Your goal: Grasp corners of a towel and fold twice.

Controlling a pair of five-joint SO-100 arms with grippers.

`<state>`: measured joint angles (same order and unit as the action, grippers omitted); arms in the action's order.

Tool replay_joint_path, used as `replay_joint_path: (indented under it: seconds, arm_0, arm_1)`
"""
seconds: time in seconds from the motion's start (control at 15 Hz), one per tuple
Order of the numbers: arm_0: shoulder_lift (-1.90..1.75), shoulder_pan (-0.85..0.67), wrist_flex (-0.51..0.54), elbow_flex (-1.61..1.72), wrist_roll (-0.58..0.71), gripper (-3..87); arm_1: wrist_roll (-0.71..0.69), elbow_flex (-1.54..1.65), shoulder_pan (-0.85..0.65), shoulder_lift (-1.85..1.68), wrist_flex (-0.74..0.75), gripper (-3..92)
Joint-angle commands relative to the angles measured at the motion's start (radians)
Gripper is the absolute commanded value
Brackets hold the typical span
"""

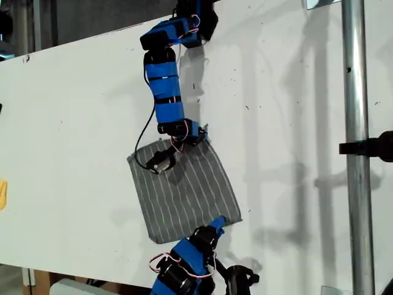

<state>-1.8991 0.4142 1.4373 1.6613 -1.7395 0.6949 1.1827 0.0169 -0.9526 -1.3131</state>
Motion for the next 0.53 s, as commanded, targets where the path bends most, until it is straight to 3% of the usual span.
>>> replay_joint_path:
  seconds: [0.0,0.33,0.47]
  arm_0:
    - [-0.003,-0.058,-0.094,0.074,0.061,34.4]
    - [0.003,-0.046,-0.477,0.577,-0.092,32.5]
    - [0.091,-0.009,-0.512,0.598,-0.152,31.9]
  arm_1:
    - [-0.002,-0.043,0.009,-0.02,0.014,-0.3]
    - [0.011,-0.044,0.025,-0.034,0.014,-0.3]
    - [0.015,-0.044,0.028,-0.041,0.014,-0.3]
